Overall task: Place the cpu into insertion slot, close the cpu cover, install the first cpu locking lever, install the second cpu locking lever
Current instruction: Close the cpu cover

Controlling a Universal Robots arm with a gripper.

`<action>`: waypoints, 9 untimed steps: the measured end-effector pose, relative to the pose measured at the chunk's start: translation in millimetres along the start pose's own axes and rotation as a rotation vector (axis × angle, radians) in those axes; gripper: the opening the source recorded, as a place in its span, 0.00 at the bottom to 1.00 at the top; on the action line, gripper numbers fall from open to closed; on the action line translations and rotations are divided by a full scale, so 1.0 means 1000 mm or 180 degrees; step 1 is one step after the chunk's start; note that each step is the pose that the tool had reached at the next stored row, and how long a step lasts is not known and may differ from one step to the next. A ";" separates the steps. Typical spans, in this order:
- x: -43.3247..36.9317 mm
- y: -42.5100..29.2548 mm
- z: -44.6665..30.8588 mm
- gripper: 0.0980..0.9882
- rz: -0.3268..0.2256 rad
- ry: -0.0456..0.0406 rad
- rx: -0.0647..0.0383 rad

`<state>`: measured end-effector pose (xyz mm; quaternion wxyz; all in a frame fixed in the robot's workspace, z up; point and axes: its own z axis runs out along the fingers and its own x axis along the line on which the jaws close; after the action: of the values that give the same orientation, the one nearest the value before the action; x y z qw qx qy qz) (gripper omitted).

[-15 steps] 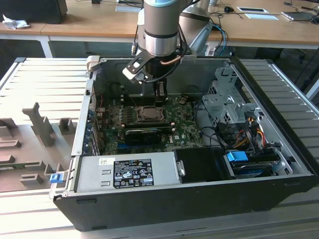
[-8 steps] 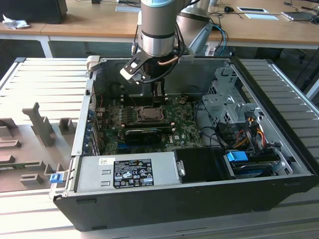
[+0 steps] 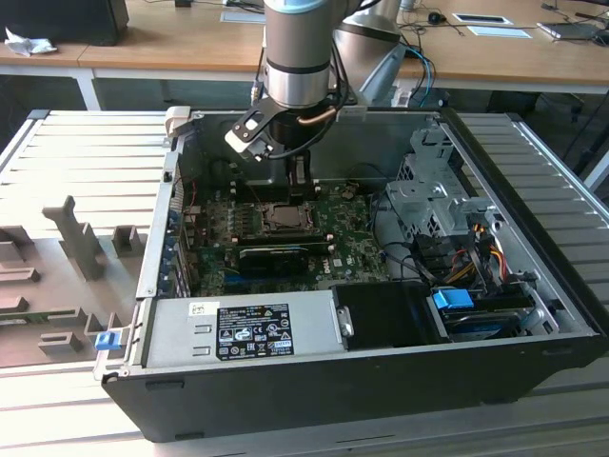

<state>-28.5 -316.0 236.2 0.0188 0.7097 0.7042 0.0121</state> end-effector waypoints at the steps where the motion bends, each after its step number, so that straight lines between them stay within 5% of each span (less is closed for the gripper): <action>1: 0.0000 -0.0006 0.0000 0.01 0.0000 0.0000 0.0000; 9: 0.0000 -0.0049 -0.0002 0.01 0.0000 0.0000 0.0000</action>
<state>-33.4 -316.0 236.2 0.0188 0.7096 0.7042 0.0121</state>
